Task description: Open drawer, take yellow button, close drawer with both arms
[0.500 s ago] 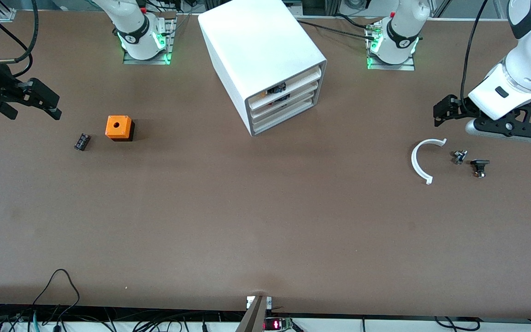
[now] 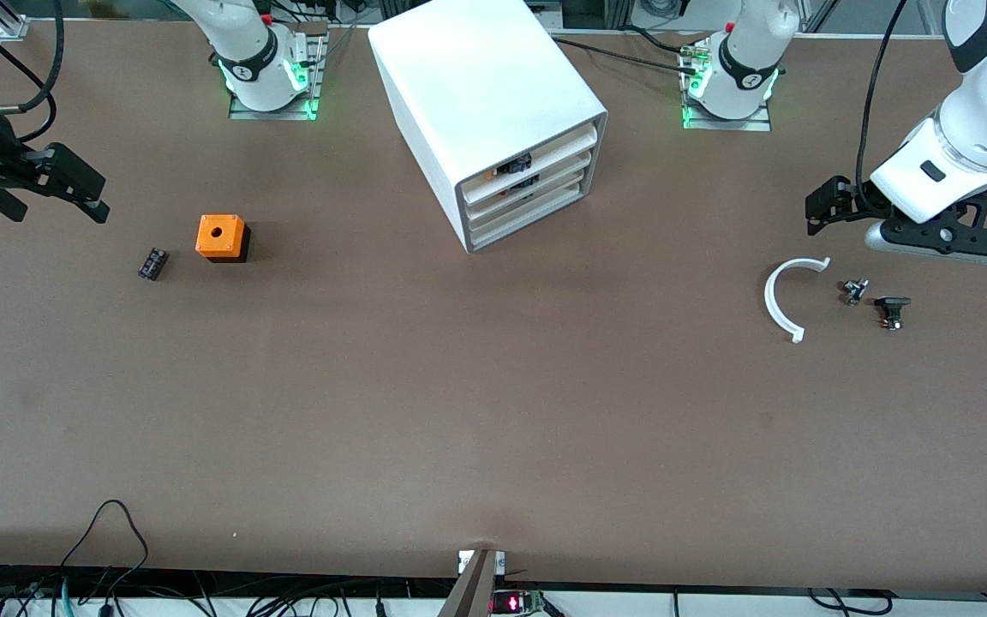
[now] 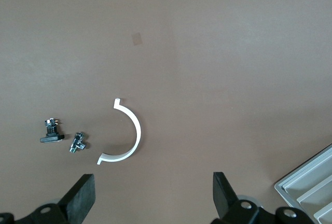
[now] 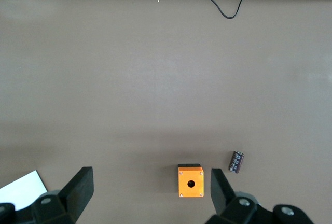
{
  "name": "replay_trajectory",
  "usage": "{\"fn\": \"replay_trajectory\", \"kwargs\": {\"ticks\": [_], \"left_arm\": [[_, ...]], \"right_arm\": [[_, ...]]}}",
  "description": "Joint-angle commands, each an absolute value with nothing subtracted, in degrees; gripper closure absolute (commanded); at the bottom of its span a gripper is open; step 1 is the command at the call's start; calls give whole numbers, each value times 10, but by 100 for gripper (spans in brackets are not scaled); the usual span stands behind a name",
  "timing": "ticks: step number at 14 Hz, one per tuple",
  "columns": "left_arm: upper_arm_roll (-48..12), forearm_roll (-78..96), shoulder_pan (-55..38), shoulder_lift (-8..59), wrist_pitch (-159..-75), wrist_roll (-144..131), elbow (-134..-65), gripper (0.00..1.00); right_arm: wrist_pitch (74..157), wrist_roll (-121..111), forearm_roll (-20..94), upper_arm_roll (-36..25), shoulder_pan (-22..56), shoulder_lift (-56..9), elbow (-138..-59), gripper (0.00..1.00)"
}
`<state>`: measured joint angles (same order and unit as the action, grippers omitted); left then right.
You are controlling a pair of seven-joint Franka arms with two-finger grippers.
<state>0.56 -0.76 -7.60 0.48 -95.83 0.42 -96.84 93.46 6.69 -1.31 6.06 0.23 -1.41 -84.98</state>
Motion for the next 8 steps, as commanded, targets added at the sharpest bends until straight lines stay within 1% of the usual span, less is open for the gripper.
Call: {"fn": "replay_trajectory", "kwargs": {"ticks": [1, 4, 8], "left_arm": [[6, 1, -76, 2, -947, 0, -960, 0], [6, 4, -76, 4, -947, 1, -960, 0], [7, 12, -76, 9, -937, 5, -960, 0]], "right_arm": [[923, 78, -34, 59, 16, -21, -834, 0], [922, 83, -33, 59, 16, -23, -839, 0], [926, 70, -36, 55, 13, -32, -881, 0]]}}
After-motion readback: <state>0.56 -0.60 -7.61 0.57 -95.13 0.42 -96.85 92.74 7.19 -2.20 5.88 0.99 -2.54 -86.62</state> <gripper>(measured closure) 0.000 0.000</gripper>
